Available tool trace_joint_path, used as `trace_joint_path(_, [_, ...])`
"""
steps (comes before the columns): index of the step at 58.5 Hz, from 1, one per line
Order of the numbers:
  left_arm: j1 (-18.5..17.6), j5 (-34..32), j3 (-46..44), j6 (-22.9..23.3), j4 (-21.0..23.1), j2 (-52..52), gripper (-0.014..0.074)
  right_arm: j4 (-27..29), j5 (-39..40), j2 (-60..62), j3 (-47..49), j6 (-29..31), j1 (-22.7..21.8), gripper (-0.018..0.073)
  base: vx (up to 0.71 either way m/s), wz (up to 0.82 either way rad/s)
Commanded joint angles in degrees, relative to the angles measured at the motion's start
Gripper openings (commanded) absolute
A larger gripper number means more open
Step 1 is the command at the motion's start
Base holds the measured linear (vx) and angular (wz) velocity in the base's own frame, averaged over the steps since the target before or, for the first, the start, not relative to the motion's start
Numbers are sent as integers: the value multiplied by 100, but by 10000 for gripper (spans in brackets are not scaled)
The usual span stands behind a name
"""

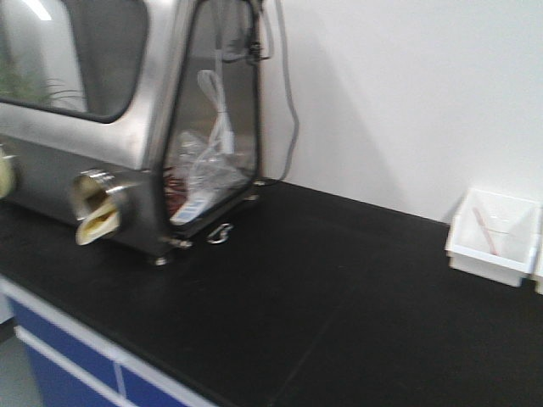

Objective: Pick beaker and place in left cabinet
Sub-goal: 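Drive the base away from the bench holding the beaker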

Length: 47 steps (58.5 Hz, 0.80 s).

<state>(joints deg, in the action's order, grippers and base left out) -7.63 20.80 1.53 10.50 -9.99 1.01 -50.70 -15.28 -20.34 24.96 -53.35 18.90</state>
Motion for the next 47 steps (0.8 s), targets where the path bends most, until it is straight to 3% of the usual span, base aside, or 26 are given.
trace_joint_path(1, [8, -432, -69, 24, 0, 62, 4, -121, 293, -34, 168, 52, -19, -4, -13, 55])
trace_joint_path(47, [8, -432, -69, 24, 0, 62, 4, -121, 293, -34, 168, 52, -19, -4, -2, 69])
